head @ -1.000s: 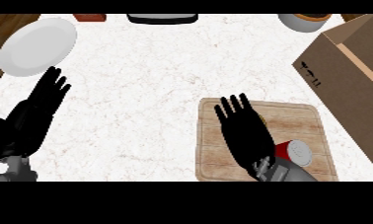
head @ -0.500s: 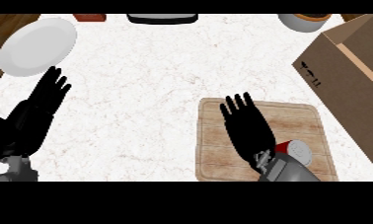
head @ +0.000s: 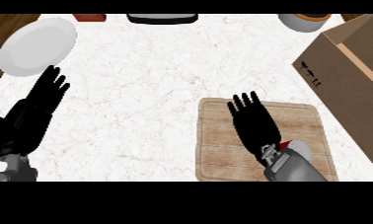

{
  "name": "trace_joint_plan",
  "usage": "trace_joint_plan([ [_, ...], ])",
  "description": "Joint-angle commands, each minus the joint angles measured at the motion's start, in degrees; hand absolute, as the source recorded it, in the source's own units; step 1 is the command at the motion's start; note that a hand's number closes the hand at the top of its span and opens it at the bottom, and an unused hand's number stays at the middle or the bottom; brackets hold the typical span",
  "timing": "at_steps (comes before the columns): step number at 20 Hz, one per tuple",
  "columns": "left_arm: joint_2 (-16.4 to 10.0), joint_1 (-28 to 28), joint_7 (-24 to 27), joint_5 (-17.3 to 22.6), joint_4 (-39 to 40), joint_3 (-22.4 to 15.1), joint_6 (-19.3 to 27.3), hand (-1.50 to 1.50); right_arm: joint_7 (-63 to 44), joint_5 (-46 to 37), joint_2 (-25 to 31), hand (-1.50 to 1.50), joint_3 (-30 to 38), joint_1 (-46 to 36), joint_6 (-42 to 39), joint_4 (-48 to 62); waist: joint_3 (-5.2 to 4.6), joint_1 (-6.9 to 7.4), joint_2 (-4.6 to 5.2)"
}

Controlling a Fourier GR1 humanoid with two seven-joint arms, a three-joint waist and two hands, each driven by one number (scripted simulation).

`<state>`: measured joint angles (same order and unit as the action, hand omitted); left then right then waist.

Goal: Pick the squash from the cutting board and place it in the cardboard box

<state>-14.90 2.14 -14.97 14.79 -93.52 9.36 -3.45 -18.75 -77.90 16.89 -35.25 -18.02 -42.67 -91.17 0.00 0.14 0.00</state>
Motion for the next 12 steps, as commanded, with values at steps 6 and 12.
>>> trace_joint_plan([
  [6,-0.5,-1.13,-2.44,0.35,-2.74,2.2,-2.05,0.0,3.24,-4.69,-0.74,-1.5,1.33,2.48,3.36,2.63,0.0,0.02,-0.04],
  [12,0.85,-1.4,-2.99,0.05,-3.58,2.04,-1.85,0.0,9.16,-5.5,-2.37,1.5,1.4,-0.85,5.79,3.52,0.0,0.07,-0.04],
])
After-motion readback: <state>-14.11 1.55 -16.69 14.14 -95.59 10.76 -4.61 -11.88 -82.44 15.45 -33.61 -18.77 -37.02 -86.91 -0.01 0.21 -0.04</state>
